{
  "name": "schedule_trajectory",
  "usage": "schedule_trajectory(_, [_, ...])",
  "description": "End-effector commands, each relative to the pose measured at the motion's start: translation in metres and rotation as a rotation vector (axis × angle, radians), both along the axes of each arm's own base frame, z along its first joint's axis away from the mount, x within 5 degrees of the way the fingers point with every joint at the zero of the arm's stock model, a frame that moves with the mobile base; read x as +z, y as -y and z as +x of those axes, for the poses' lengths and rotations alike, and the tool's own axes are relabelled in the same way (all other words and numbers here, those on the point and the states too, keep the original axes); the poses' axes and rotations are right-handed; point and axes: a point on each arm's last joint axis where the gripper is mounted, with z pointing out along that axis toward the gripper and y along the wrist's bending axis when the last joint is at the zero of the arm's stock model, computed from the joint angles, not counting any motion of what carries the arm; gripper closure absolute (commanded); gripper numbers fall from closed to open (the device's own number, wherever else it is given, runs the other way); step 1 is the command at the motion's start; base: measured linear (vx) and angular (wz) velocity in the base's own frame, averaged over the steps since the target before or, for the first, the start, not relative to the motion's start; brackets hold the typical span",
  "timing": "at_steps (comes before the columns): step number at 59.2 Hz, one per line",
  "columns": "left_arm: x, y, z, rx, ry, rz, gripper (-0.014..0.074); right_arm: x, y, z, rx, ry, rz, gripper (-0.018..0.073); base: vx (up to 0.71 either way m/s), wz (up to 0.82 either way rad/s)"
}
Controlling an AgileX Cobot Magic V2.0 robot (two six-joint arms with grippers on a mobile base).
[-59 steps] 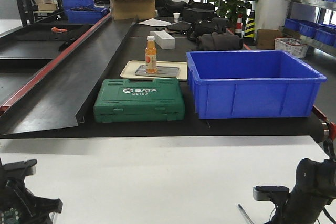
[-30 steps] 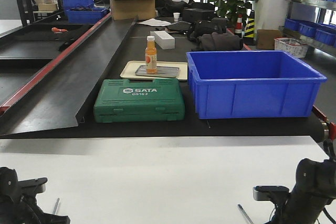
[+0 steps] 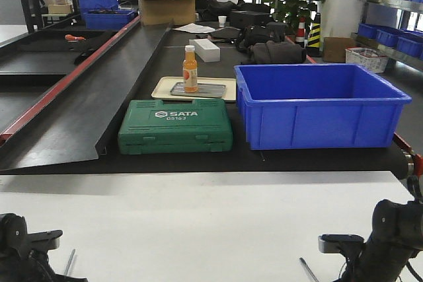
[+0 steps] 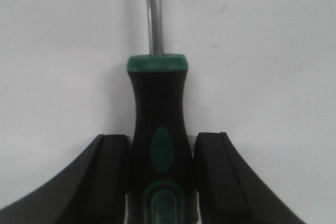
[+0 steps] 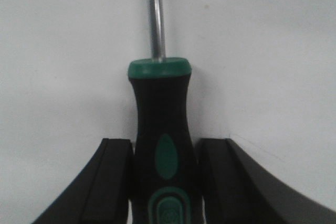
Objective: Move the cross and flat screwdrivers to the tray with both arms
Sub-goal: 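Lower the left gripper onto the cross screwdriver handle and close, then lift both held screwdrivers upright off the table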
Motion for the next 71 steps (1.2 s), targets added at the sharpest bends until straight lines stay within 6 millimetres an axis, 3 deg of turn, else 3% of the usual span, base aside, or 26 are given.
schedule_trajectory(1, [0.011, 0.002, 0.001, -0.004, 0.02, -0.005, 0.0344, 0.01, -0.001, -0.001, -0.009, -0.005, 0.02, 0.0567, 0.0, 0.0])
schedule_trajectory(15, [0.01, -0.004, -0.003, -0.099, -0.019, 0.067, 0.0605, 0.01, -0.001, -0.002, -0.011, -0.009, 0.021, 0.0567, 0.0, 0.0])
schedule_trajectory(27, [0.018, -0.005, -0.001, -0.11, 0.029, 0.083, 0.0602, 0.014, -0.001, 0.0, -0.015, 0.02, 0.02, 0.0567, 0.0, 0.0])
schedule_trajectory(37, [0.055, -0.005, 0.002, -0.102, 0.183, 0.084, 0.0602, 0.038, -0.001, 0.002, -0.026, 0.115, 0.024, 0.0567, 0.0, 0.0])
schedule_trajectory(46, [0.101, -0.005, -0.003, -0.093, 0.344, 0.084, 0.06, 0.081, -0.004, 0.0, -0.058, 0.256, 0.06, 0.0567, 0.0, 0.0])
schedule_trajectory(57, [0.169, -0.007, -0.026, -0.081, 0.554, 0.081, 0.0599, 0.147, -0.007, -0.014, -0.102, 0.473, 0.123, 0.0567, 0.0, 0.0])
schedule_trajectory(71, [0.254, -0.01, -0.081, -0.065, 0.83, 0.077, 0.0597, 0.243, -0.008, -0.062, -0.065, 0.808, 0.154, 0.0567, 0.0, 0.0])
